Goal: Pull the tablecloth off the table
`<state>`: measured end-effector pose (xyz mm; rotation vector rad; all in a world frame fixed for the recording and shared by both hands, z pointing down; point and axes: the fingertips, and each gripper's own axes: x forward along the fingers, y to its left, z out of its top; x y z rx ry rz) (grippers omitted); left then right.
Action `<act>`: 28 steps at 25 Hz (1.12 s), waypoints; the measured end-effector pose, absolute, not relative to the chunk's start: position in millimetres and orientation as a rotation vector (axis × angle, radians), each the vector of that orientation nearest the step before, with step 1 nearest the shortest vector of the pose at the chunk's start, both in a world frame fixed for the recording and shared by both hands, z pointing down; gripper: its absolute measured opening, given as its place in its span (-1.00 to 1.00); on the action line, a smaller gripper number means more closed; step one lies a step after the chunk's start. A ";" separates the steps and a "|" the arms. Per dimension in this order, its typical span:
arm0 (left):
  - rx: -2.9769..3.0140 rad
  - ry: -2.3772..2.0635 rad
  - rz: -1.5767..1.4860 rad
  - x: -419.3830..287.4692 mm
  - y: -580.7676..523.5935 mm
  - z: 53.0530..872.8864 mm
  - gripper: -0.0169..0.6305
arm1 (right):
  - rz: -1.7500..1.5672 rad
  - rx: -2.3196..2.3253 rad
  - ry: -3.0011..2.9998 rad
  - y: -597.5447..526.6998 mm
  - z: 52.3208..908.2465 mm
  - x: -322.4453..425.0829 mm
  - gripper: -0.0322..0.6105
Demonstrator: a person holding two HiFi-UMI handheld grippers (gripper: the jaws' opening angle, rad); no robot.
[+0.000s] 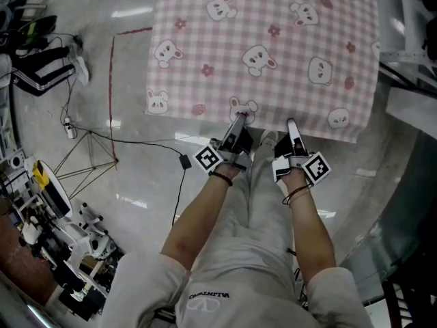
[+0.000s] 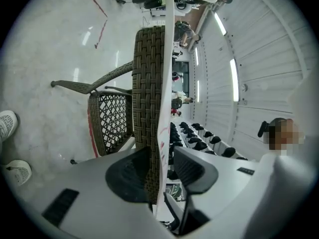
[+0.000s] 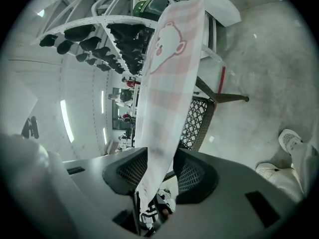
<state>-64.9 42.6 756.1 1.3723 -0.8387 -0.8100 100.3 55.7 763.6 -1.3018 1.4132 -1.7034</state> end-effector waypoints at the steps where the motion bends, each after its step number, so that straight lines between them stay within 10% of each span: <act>1: 1.365 -0.844 -0.822 -66.6 41.1 756.0 -0.50 | -1.696 -1.305 1.404 55.0 763.4 102.3 -0.37; 12: 1.368 -0.858 -0.849 -68.2 36.7 753.9 -0.88 | -1.673 -1.308 1.401 50.4 761.8 105.6 -0.66; 28: 1.364 -0.834 -0.875 -67.9 35.0 746.6 -0.95 | -1.647 -1.296 1.364 50.1 751.2 105.1 -0.87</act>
